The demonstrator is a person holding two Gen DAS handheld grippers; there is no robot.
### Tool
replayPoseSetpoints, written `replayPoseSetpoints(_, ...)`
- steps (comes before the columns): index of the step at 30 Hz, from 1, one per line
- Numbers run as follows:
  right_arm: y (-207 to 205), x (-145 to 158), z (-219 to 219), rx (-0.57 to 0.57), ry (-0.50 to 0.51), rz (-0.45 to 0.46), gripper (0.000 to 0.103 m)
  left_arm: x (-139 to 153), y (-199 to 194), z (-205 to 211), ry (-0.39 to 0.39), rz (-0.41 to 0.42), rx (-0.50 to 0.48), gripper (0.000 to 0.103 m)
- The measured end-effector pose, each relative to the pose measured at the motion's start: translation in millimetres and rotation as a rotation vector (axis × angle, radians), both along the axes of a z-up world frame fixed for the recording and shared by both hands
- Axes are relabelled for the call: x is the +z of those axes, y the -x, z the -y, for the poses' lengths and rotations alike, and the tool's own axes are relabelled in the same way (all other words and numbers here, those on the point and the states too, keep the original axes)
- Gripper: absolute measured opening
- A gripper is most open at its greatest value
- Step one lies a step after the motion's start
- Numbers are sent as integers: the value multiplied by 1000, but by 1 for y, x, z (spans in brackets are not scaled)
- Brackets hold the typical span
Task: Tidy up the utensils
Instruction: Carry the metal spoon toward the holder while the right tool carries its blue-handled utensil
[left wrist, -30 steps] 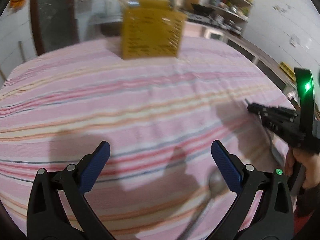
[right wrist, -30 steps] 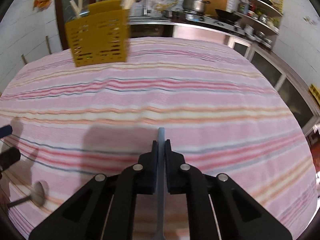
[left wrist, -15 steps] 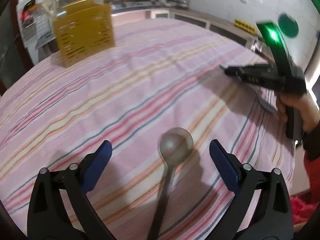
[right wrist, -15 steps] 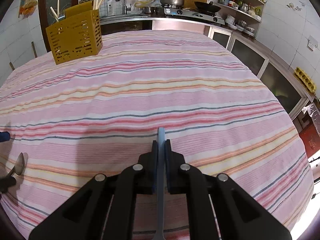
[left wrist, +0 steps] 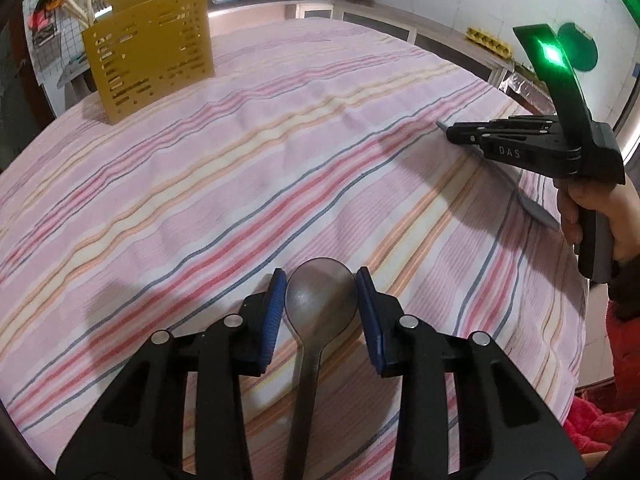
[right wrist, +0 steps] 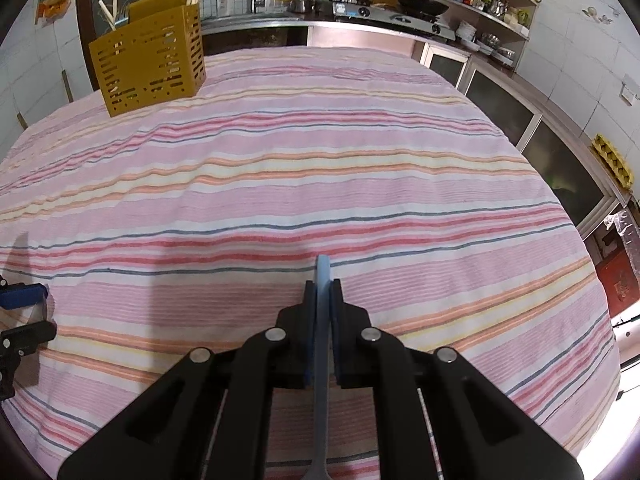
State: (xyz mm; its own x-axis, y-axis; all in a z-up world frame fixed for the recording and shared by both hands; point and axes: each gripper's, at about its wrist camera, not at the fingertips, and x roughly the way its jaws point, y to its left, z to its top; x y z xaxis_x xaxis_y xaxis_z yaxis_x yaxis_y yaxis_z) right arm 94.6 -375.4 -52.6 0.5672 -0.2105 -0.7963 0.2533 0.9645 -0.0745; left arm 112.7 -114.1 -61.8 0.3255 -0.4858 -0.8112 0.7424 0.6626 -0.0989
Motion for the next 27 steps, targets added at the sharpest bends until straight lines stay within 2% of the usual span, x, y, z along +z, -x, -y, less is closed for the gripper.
replayPoseSetpoints(5, -7, -1, 1, 19, -6, -15, 8, 3, -6, -3, 19, -7, 58, 35)
replayPoseSetpoints(9, -6, 4, 0, 19, -15, 22, 7, 12, -12, -11, 44, 16, 123, 35)
replayPoseSetpoints(14, -4, 20, -13, 27, -27, 118, 7, 27, -16, -21, 43, 105, 236, 35)
replayPoseSetpoints(22, -10, 50, -41, 62, -56, 302, 7, 60, -24, -56, 104, 239, 426, 35)
replayPoseSetpoints(27, -17, 63, -49, 76, -59, 380, 7, 84, -28, -82, 161, 317, 547, 35)
